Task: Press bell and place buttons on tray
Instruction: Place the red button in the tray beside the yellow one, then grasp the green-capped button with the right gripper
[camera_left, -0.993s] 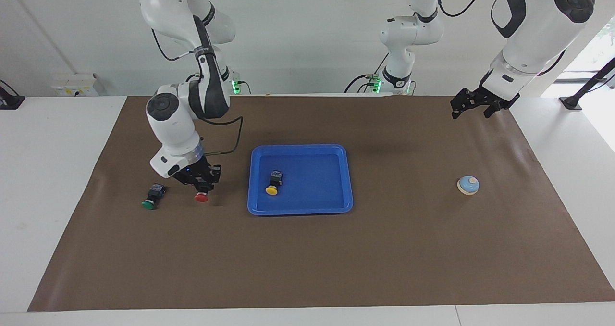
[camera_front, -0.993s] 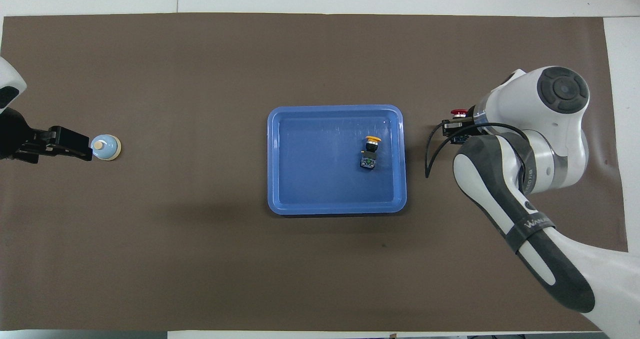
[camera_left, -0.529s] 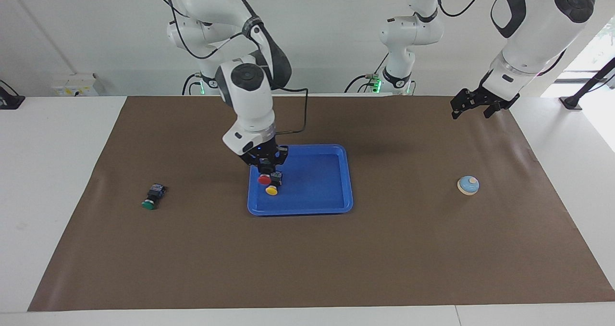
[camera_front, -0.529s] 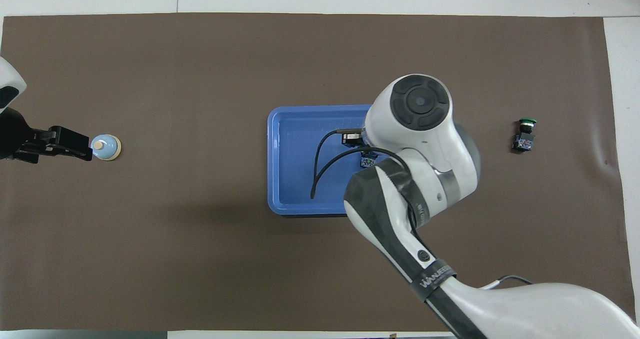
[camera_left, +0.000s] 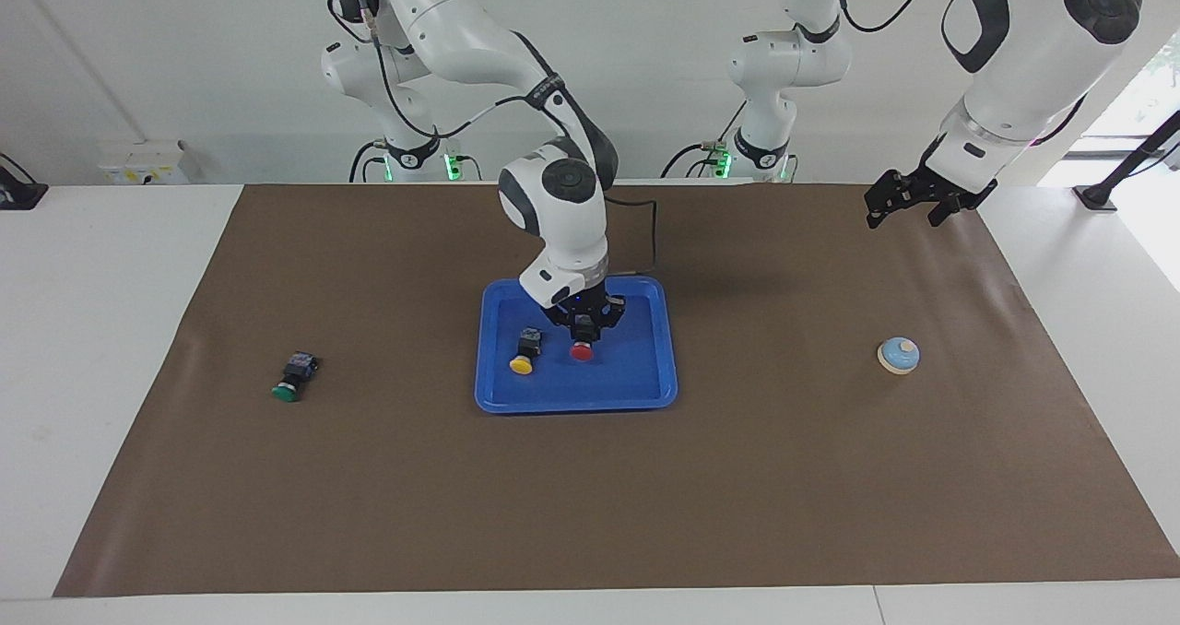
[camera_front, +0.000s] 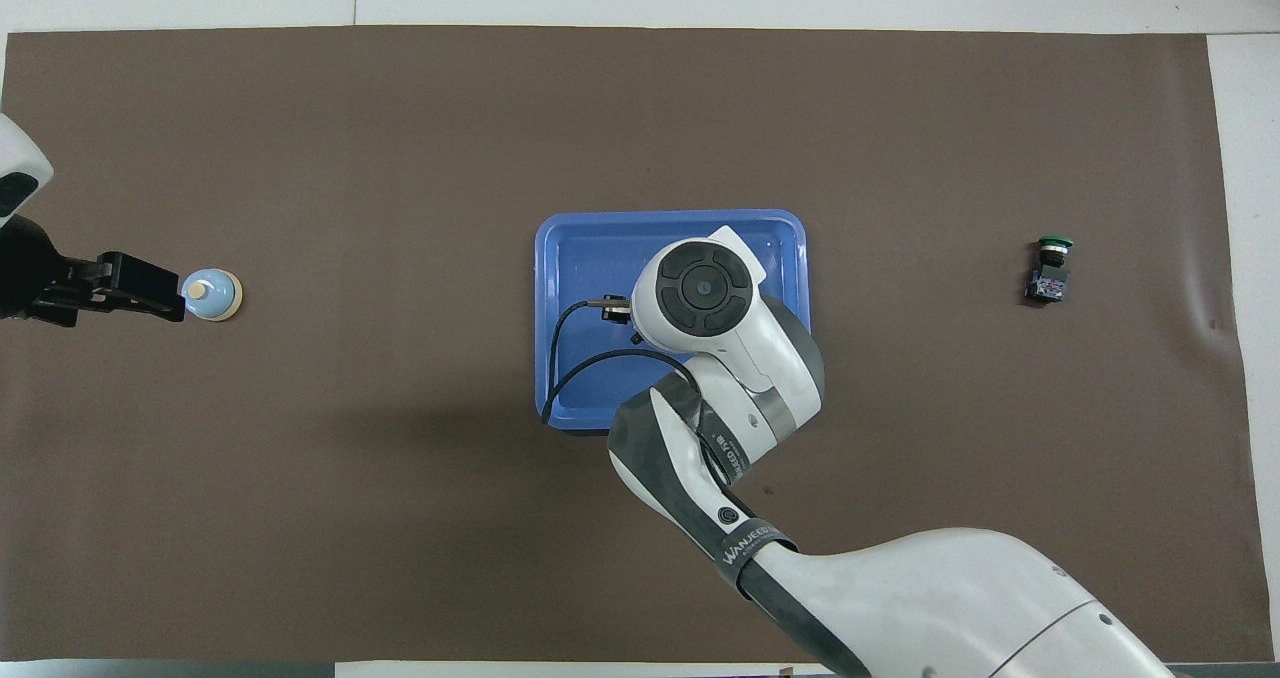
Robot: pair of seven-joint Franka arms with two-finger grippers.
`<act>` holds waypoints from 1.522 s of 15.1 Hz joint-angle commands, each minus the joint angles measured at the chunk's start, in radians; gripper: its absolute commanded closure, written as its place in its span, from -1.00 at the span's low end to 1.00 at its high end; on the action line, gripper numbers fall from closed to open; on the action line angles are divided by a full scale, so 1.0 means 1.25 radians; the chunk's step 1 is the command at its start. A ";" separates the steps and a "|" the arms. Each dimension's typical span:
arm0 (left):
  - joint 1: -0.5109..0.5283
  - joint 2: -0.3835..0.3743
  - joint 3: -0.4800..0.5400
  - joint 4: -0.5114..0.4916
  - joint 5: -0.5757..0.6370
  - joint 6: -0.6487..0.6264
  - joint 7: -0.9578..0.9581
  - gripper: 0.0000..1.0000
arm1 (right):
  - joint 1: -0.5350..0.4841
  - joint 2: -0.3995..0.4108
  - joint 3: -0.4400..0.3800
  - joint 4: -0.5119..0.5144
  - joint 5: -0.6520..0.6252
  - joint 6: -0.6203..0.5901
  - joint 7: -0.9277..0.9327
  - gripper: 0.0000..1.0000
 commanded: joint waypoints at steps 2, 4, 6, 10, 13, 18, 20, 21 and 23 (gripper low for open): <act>-0.003 0.003 0.004 0.013 0.001 -0.014 -0.005 -1.00 | -0.008 -0.021 0.003 -0.035 -0.003 0.024 0.049 0.90; -0.003 0.003 0.004 0.013 0.001 -0.014 -0.005 -1.00 | -0.011 -0.026 0.003 -0.029 -0.003 0.009 0.084 -1.00; -0.003 0.003 0.004 0.013 0.001 -0.014 -0.005 -1.00 | -0.027 -0.056 0.002 -0.015 -0.003 -0.057 0.079 -1.00; -0.003 0.003 0.004 0.013 0.001 -0.014 -0.005 -1.00 | -0.129 -0.131 -0.001 0.045 -0.003 -0.242 -0.044 -1.00; -0.003 0.003 0.004 0.013 0.001 -0.014 -0.005 -1.00 | -0.253 -0.173 -0.002 0.045 -0.005 -0.295 -0.242 -1.00; -0.003 0.003 0.004 0.013 0.001 -0.014 -0.005 -1.00 | -0.458 -0.183 -0.004 0.013 -0.011 -0.292 -0.489 -1.00; -0.003 0.003 0.004 0.013 0.001 -0.014 -0.005 -1.00 | -0.514 -0.194 -0.006 -0.035 -0.016 -0.245 -0.533 -1.00; -0.003 0.003 0.004 0.013 0.001 -0.014 -0.005 -1.00 | -0.533 -0.208 -0.006 -0.082 -0.031 -0.185 -0.538 -1.00; -0.003 0.003 0.003 0.013 0.001 -0.014 -0.005 -1.00 | -0.562 -0.229 -0.006 -0.195 -0.066 -0.050 -0.532 -1.00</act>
